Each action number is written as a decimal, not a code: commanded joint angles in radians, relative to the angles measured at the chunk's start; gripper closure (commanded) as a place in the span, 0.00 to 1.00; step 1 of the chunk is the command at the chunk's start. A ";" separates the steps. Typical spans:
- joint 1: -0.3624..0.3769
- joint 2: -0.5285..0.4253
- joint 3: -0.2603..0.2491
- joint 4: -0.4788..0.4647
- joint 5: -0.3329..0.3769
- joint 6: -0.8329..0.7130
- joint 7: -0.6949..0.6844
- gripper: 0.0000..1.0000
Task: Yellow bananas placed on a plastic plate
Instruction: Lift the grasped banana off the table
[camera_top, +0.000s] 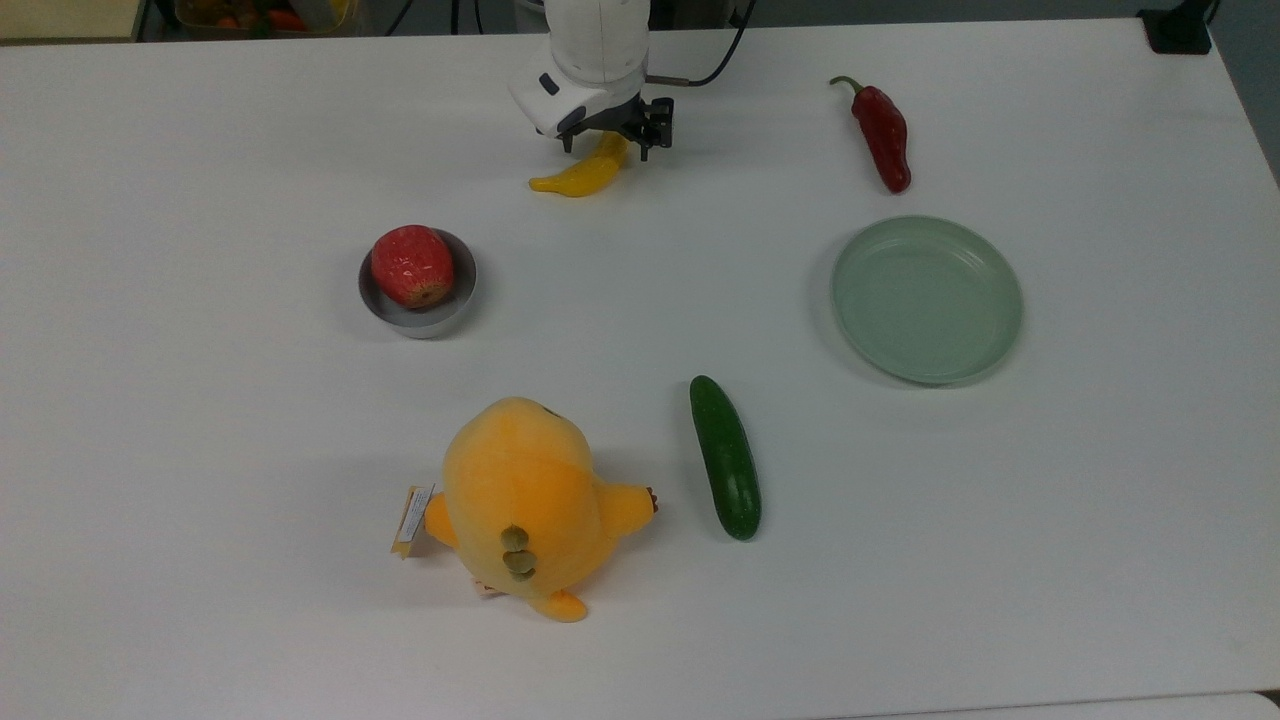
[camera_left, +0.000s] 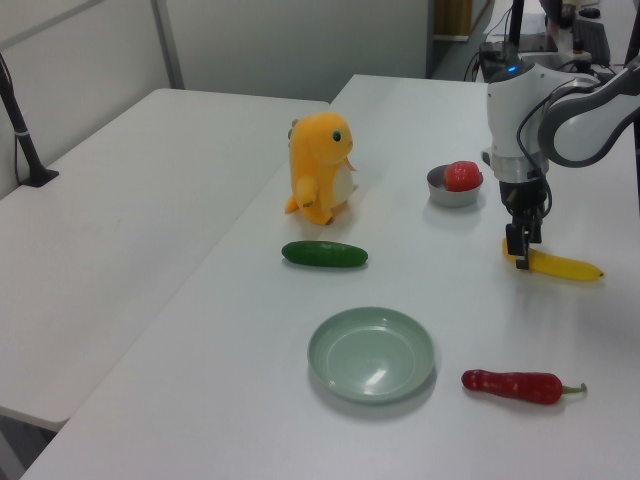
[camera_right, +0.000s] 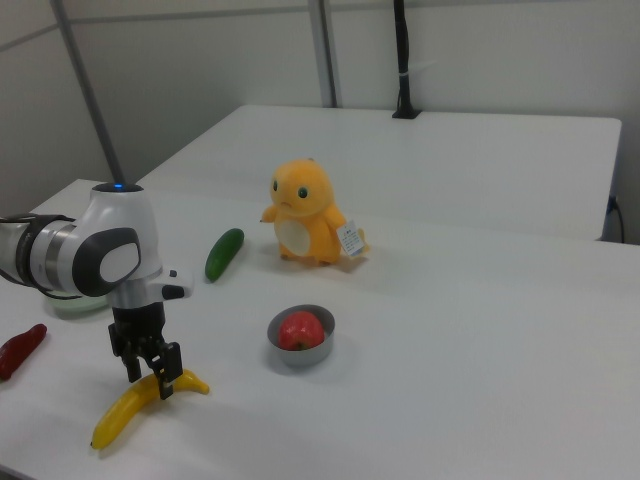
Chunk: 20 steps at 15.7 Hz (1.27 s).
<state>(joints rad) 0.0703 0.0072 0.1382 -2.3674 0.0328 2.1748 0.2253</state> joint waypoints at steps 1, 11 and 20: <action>0.016 0.007 0.008 -0.003 0.006 0.020 0.026 0.57; 0.011 -0.004 0.008 0.028 0.004 0.037 0.025 0.92; 0.006 0.002 0.008 0.200 0.018 0.036 0.071 0.91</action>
<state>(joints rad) 0.0788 0.0116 0.1422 -2.2350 0.0327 2.1982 0.2562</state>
